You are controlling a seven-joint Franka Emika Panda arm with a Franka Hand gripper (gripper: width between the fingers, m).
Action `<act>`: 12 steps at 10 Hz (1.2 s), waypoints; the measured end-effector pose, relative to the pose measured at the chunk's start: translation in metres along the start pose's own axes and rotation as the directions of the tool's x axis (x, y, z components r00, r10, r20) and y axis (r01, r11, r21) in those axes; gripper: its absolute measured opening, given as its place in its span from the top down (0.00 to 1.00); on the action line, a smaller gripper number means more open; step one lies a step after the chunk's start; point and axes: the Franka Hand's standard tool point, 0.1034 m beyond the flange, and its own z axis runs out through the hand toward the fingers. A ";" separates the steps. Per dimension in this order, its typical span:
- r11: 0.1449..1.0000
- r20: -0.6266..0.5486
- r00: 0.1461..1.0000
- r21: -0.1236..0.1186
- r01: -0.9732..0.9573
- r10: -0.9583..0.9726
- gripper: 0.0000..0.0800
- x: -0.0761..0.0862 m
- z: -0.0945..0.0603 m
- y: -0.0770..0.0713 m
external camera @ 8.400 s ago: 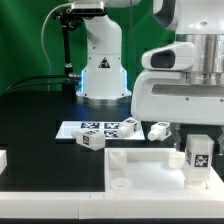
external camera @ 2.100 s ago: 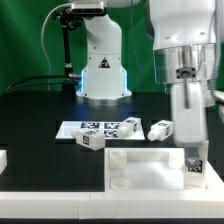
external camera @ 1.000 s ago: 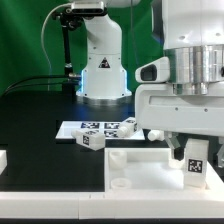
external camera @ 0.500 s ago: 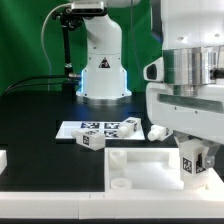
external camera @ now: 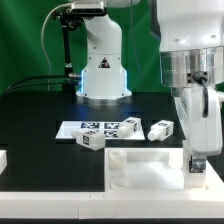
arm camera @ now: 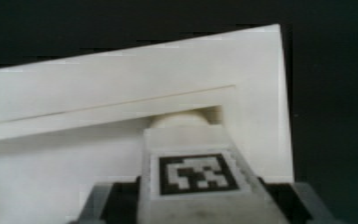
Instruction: Assemble one leg
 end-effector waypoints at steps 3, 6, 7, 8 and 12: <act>0.879 -0.010 0.879 0.011 0.476 -0.476 0.32 -0.004 -0.004 -0.001; 0.745 -0.015 0.745 0.004 0.667 -0.667 0.20 -0.009 -0.006 0.003; 0.704 -0.017 0.704 0.001 0.710 -0.710 0.19 -0.007 -0.006 0.002; 0.624 -0.025 0.624 -0.008 0.781 -0.781 0.19 -0.006 -0.006 0.001; 0.263 -0.040 0.261 -0.040 0.964 -0.964 0.19 0.001 -0.007 -0.003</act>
Offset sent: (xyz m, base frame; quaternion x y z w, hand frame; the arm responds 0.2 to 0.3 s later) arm -0.0066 0.0215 0.0065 0.0101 -0.0610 -0.4629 0.8843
